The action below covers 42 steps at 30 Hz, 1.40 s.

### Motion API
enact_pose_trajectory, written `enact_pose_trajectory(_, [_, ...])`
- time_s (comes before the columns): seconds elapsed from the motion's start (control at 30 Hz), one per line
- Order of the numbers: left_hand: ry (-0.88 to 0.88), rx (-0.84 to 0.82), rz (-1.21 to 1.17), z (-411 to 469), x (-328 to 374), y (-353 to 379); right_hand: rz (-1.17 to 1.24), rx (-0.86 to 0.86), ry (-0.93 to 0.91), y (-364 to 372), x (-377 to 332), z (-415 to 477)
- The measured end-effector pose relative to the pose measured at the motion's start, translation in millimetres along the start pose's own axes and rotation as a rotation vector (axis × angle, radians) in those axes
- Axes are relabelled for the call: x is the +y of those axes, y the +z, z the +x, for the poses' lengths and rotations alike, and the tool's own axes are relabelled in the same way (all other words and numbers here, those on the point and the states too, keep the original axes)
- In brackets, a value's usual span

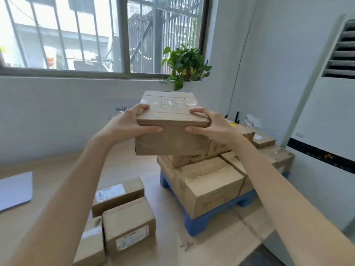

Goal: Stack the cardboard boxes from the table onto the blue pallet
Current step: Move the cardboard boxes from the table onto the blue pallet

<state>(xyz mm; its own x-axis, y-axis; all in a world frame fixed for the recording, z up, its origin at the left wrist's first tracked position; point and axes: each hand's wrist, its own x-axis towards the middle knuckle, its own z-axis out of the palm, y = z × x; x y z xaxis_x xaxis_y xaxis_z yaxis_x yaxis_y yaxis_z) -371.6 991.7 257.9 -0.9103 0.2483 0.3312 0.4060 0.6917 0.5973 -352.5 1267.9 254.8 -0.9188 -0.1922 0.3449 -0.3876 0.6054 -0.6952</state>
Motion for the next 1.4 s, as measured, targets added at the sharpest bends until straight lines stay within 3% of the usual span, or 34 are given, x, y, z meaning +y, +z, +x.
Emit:
enact_pose_trajectory(0.27, [0.169, -0.128, -0.026, 89, 130, 133, -0.039, 0.16, 0.141, -149, 97, -60])
enact_pose_trajectory(0.6, [0.292, -0.231, -0.038, 202, 229, 296, -0.119, 0.258, 0.255, -280, 240, -69])
enact_pose_trajectory(0.93, [0.272, -0.166, 0.024, 327, 272, 403, -0.177, 0.218, 0.265, -378, 370, 15])
enact_pose_trajectory(1.4, [0.107, -0.122, 0.132, 416, 293, 536, -0.272, 0.032, 0.267, -435, 538, 121])
